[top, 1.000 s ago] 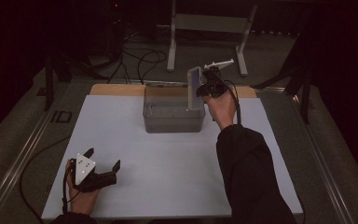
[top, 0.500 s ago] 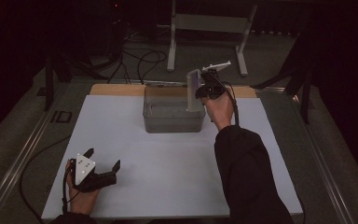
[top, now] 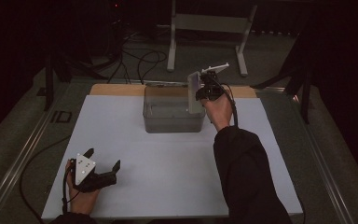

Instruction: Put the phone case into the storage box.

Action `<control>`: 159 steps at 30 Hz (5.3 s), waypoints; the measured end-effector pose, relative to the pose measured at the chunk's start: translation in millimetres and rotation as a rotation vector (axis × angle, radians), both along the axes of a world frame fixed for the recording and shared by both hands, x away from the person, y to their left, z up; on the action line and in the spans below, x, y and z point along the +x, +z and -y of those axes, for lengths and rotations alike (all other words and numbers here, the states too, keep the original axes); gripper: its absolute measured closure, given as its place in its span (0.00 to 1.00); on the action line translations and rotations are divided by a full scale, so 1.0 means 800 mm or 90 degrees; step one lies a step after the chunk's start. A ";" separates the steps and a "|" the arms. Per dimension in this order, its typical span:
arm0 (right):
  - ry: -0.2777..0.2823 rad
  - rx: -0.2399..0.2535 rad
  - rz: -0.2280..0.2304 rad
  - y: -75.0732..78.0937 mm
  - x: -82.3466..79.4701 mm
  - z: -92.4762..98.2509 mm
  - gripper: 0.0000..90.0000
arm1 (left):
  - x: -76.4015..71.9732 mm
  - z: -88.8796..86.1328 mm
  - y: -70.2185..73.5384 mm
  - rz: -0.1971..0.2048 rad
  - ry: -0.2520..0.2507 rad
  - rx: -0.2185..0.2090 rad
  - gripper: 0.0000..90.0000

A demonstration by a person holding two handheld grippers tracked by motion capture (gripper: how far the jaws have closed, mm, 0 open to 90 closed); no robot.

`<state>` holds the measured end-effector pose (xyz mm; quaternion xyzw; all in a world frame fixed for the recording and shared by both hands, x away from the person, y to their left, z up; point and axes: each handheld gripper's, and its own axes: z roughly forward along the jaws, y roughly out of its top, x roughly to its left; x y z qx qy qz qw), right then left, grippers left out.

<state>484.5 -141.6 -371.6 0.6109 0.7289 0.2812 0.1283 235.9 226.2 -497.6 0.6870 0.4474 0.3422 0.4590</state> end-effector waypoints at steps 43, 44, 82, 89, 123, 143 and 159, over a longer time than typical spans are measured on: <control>-0.013 -0.021 -0.020 -0.032 0.009 0.001 0.91 | -0.001 -0.001 0.001 0.002 0.001 0.000 0.01; -0.013 -0.021 -0.021 -0.032 0.009 0.001 0.91 | -0.001 -0.001 0.001 0.003 0.001 -0.001 0.01; -0.018 -0.037 -0.043 -0.054 0.016 -0.003 0.91 | -0.001 -0.001 0.000 0.002 0.001 -0.002 0.01; -0.017 -0.048 -0.049 -0.058 0.017 -0.006 0.91 | -0.001 -0.002 0.001 0.002 0.001 -0.001 0.01; -0.034 -0.067 -0.064 -0.072 0.025 -0.010 0.91 | -0.002 -0.002 0.001 0.003 0.002 -0.002 0.01; -0.053 -0.083 -0.083 -0.082 0.029 -0.016 0.90 | -0.002 -0.003 0.001 0.004 0.003 -0.007 0.01; -0.064 -0.090 -0.081 -0.089 0.033 -0.020 0.90 | -0.002 -0.004 0.001 0.004 0.004 -0.008 0.01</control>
